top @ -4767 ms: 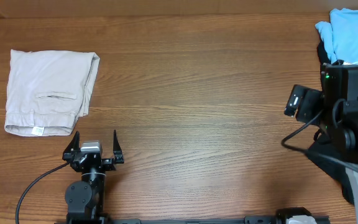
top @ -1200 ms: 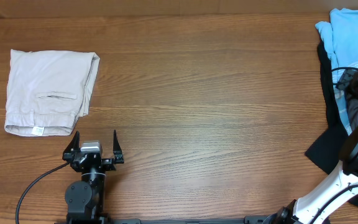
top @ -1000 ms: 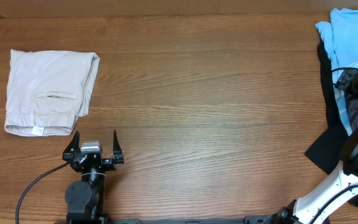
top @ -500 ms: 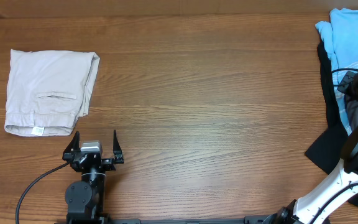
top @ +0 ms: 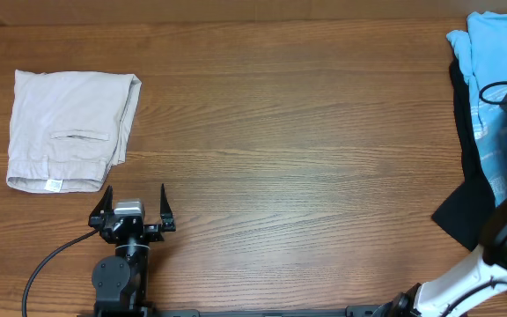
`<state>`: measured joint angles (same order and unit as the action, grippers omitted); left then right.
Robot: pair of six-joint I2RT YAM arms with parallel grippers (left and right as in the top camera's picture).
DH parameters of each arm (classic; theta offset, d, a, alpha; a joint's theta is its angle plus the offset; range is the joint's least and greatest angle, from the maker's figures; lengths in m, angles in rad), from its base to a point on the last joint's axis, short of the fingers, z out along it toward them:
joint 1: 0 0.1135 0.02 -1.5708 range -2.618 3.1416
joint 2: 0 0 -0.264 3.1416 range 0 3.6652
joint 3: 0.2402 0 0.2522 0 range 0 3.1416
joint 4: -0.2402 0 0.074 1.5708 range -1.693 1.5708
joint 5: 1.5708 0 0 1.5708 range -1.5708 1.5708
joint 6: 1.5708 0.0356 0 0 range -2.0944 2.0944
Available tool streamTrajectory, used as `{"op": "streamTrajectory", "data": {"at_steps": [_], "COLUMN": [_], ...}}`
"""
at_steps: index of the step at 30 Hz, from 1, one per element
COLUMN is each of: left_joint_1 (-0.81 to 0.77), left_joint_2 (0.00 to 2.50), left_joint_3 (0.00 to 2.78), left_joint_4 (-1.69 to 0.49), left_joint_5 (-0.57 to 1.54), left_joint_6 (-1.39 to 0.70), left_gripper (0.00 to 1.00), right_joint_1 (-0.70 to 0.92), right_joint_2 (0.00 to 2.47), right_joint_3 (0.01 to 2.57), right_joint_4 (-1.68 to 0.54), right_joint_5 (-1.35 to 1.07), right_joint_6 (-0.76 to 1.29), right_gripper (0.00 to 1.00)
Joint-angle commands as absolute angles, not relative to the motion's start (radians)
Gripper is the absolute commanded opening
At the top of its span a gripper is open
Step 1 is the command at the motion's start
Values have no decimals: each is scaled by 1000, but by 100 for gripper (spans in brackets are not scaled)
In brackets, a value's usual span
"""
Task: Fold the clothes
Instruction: 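Grasp the grey pants in the pile with the right gripper, then pull the grey pants left and lay them on the table center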
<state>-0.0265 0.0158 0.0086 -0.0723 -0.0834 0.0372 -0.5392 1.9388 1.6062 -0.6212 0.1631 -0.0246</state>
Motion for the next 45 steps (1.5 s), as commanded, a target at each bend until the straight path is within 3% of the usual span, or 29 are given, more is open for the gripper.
{"op": "streamTrajectory", "data": {"at_steps": [1, 8, 16, 27, 35, 36, 38, 40, 43, 45], "left_joint_1": [-27, -27, -27, -27, -27, -27, -27, -27, -27, -27], "left_joint_2": [4, 4, 4, 4, 4, 4, 4, 4, 4, 4], "left_joint_3": [5, 5, 5, 5, 5, 5, 5, 5, 5, 5], "left_joint_4": [-70, -70, -70, -70, -70, -70, -70, -70, -70, -70], "left_joint_5": [-86, -86, -86, -86, -86, -86, -86, -86, -86, -86], "left_joint_6": [60, 60, 61, 61, 60, 60, 61, 60, 60, 61], "left_gripper": [100, 100, 100, 100, 100, 100, 100, 100, 100, 100], "right_joint_1": [-475, -316, 20, 502, 588, 580, 563, 533, 467, 371], "right_joint_2": [1811, 1671, 1714, 1992, 2003, 1984, 1948, 1897, 1808, 1723], "right_joint_3": [1658, 1658, 1654, 1644, 1671, 1683, 1701, 1715, 1718, 1718], "right_joint_4": [-639, -807, -912, -701, -640, -659, -696, -750, -839, -980], "right_joint_5": [118, 46, -142, -144, -216, -249, -291, -301, -300, -268], "right_joint_6": [13, 29, 199, 368, 263, 242, 226, 227, 223, 220], "right_gripper": [4, 4, 4, 4, 5, 13, 51, 73, 86, 86]}}
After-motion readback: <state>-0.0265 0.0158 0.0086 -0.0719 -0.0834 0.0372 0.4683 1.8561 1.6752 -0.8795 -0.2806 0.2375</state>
